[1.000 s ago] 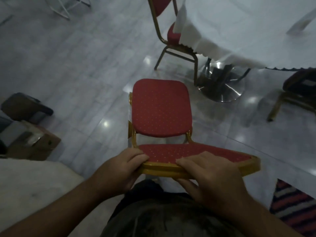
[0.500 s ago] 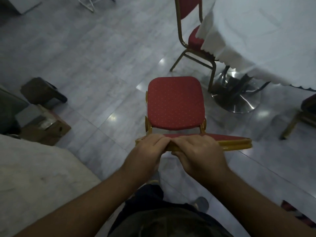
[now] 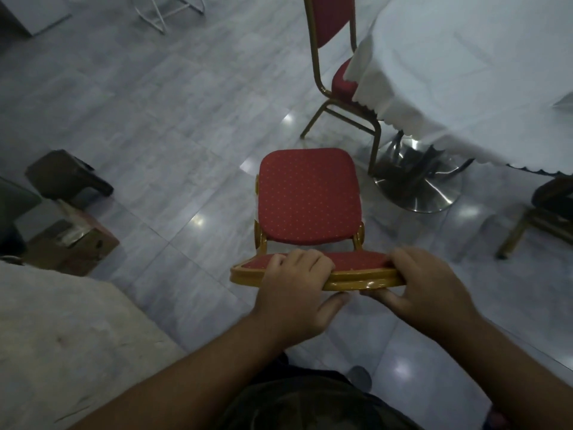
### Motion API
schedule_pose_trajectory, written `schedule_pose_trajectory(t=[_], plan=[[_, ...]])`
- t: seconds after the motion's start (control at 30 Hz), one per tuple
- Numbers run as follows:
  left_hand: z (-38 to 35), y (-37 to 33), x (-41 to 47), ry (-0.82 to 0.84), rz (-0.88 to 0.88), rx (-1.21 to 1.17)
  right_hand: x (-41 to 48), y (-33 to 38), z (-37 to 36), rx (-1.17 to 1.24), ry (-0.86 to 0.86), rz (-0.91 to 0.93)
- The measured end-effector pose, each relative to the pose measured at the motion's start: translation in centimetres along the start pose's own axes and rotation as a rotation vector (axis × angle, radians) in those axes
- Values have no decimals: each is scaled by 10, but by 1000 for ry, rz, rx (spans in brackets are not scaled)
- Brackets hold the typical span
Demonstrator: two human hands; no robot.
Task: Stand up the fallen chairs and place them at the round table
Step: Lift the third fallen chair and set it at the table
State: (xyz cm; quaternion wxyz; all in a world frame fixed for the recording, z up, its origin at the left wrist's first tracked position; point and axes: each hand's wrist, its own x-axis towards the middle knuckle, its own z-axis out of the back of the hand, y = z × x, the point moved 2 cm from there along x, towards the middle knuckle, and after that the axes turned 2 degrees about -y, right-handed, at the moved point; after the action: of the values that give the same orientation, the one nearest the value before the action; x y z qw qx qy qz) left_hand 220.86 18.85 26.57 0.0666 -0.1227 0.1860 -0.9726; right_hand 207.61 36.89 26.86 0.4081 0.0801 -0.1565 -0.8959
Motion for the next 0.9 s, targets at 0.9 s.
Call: schedule_pose_trajectory(t=[0.9], plan=[[-78,-82,126,-121,-406,-124,-46,-60,19,-47,-490,-450]])
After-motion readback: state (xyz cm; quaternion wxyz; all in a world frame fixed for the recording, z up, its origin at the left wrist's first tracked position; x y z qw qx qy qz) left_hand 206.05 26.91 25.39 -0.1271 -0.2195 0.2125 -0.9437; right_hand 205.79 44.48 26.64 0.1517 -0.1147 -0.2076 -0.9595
